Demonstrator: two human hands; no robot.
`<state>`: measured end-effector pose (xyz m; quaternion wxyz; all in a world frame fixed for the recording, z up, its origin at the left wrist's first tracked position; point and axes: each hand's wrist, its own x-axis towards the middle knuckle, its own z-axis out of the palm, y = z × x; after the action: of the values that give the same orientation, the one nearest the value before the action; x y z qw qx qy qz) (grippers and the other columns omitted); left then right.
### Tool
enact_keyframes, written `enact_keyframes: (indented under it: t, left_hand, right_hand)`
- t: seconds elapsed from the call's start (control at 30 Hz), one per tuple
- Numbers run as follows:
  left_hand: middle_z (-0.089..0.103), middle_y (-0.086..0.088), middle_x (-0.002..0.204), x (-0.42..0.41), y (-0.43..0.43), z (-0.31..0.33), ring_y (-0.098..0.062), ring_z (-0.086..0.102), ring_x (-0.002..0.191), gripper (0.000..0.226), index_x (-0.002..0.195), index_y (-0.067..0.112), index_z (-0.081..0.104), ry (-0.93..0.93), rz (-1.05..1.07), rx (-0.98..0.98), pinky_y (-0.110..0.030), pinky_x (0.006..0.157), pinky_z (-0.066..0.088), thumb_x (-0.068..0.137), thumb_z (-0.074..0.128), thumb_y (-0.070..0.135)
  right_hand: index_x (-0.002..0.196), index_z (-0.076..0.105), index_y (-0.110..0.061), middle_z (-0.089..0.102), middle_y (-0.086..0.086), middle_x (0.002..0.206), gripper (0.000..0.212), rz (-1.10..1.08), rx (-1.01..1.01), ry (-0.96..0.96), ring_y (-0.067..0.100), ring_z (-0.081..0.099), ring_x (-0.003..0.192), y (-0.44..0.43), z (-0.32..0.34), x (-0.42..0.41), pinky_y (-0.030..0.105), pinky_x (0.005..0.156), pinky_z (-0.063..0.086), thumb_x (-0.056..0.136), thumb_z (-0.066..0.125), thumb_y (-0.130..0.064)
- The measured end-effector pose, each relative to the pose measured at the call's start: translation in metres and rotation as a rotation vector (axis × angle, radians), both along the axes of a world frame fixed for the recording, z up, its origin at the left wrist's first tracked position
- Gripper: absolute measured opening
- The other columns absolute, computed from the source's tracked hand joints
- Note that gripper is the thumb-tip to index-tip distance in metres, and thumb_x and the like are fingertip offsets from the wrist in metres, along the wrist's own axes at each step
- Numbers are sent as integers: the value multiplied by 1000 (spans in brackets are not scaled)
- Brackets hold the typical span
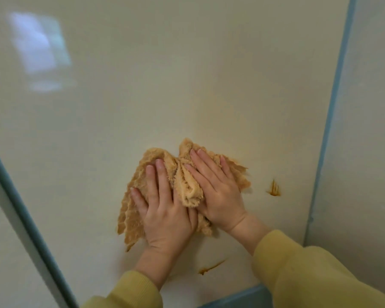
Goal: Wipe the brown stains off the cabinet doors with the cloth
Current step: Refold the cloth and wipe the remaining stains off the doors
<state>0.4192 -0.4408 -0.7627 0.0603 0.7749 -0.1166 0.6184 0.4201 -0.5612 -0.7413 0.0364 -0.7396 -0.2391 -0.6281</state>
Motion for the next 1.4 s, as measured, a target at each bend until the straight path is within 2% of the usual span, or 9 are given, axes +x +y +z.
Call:
enact_keyframes:
  t: [0.23,0.43,0.53,0.63,0.77,0.9,1.13,1.3,1.4]
  left_hand:
    - [-14,-6,154,1,-66,-7,-20,-10,142,60,133,13,34,6,-56,174,-48,111,-8,80,35,40]
    - [21,-8,146,1,-114,-6,-23,-2,142,58,132,13,38,-14,-107,271,-48,112,-7,80,39,38]
    - [22,-6,148,2,-133,-4,-25,12,138,56,131,14,41,-22,-135,323,-47,112,-8,81,41,37]
    - [23,-3,148,1,-156,-6,-24,22,135,54,131,14,44,-43,-187,386,-46,112,-5,81,46,35]
    - [38,-9,143,5,-175,-13,-24,26,134,48,128,11,49,-52,-297,471,-45,113,-6,84,52,27]
    - [46,-14,138,9,-164,-16,-28,37,132,42,124,5,54,-41,-417,649,-42,113,-3,89,36,21]
    - [48,-14,136,13,-87,-30,-26,41,130,38,122,-1,54,-70,-460,703,-39,113,1,90,37,13]
    - [42,-9,141,4,-20,-35,-19,36,133,42,125,9,54,-73,-336,561,-40,113,4,86,45,24]
    - [26,-4,146,-1,23,-42,-16,26,136,49,130,12,47,-56,-219,445,-42,113,4,86,42,32]
  right_hand:
    - [134,32,-20,17,-8,153,49,-72,140,33,5,9,142,-75,-25,0,32,116,7,97,13,-46]
    - [137,27,-25,-1,-22,153,49,-61,308,87,2,4,141,-119,-41,0,27,116,1,96,17,-51]
    - [133,26,-28,19,-5,150,47,7,454,106,-2,6,140,-130,-47,-2,24,116,2,95,19,-54]
    - [136,25,-27,27,9,142,52,101,633,114,6,16,139,-145,-56,-5,34,112,15,93,26,-55]
    - [141,22,5,25,14,149,72,192,1022,146,17,25,139,-147,-84,-2,33,116,19,94,34,-48]
    - [140,21,8,28,20,148,63,153,1203,94,25,30,137,-124,-112,1,46,112,24,93,32,-32]
    - [141,17,7,23,24,148,62,162,1124,109,31,23,138,-47,-130,-4,44,115,17,92,31,-30]
    - [141,9,-38,23,23,146,52,125,867,124,35,21,136,6,-111,-11,57,111,16,94,32,-43]
    - [137,13,-31,22,11,148,48,40,604,93,18,10,139,33,-101,-7,42,112,8,93,27,-47]
